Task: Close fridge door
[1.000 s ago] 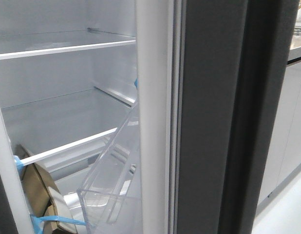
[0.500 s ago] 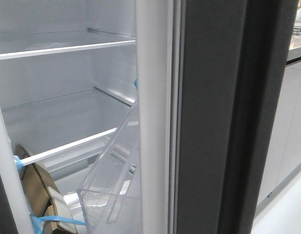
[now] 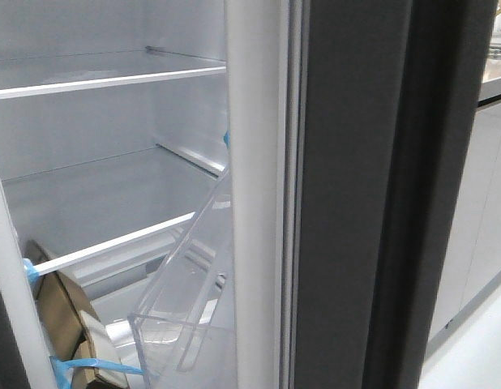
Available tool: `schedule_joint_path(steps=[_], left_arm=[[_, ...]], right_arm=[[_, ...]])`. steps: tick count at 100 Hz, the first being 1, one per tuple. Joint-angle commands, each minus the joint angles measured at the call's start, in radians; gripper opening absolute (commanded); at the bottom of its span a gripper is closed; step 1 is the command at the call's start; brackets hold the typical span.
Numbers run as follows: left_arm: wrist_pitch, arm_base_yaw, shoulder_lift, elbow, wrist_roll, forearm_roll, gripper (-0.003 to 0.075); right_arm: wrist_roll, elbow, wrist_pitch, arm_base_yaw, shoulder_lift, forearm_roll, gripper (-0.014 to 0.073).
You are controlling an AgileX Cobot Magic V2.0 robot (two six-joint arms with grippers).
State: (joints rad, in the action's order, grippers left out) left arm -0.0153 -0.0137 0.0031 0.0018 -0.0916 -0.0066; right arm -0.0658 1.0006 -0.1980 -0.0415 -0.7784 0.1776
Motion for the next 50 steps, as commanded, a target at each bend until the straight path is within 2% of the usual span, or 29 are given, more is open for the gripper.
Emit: schedule_joint_path(steps=[1, 31, 50], left_arm=[[-0.077, -0.01, 0.019, 0.028, -0.004, -0.002, -0.002], [-0.077, -0.01, 0.019, 0.028, -0.004, -0.002, -0.002], [-0.077, -0.01, 0.019, 0.028, -0.004, -0.002, -0.0021]], right_arm=[[-0.002, 0.052, 0.006, 0.005, -0.019, 0.091, -0.0076], [-0.002, 0.059, -0.083, 0.005, -0.025, 0.482, -0.0076], [-0.002, 0.059, -0.192, 0.005, -0.037, 0.695, -0.0076]])
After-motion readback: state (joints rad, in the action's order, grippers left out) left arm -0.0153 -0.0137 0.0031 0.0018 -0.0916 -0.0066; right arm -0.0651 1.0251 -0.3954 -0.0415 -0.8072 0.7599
